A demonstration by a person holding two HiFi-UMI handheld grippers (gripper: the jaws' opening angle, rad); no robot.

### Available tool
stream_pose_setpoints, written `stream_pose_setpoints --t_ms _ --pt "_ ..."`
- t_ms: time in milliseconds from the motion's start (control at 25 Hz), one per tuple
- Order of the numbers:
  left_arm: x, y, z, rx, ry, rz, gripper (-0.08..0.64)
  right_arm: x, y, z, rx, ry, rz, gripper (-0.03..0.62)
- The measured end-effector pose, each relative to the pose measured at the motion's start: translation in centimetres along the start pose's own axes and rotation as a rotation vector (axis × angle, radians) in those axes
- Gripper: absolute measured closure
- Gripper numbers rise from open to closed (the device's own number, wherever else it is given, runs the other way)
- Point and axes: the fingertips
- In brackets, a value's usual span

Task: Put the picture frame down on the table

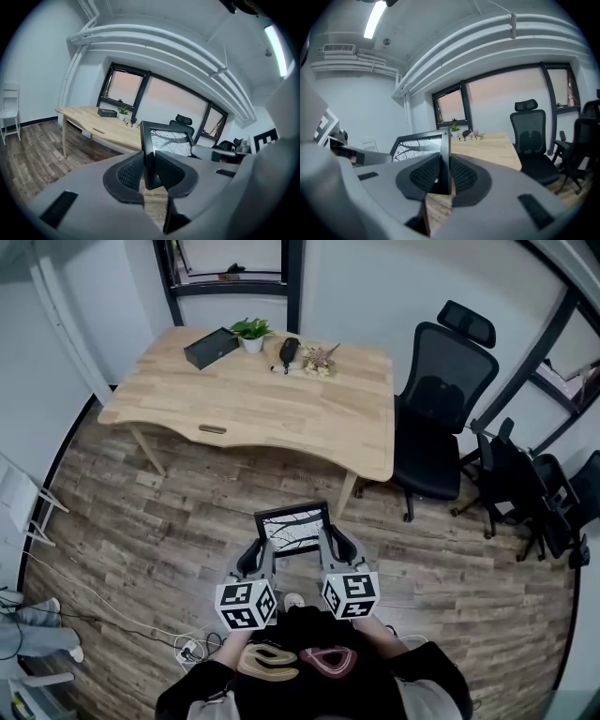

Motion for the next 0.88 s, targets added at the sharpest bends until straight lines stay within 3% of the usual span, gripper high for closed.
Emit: stream_pose_setpoints --t_ms 320,880 --pt "-1.0 -0.2 -0.5 0.004 -0.013 -0.027 0.476 -1.1 -0.9 -0.4 -0.013 -0.012 -0.027 0.514" --pt "-4.6 4.4 -2.2 0.061 -0.009 -0.025 0.476 -7.0 0.5 -1.0 0.030 0.015 -0.021 0.514"
Point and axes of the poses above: the fingertips, and each gripper's own axes: x backward along the fingers, y to its left, z out of its underside, and after that the axes turned 1 degree about -z, right-handed
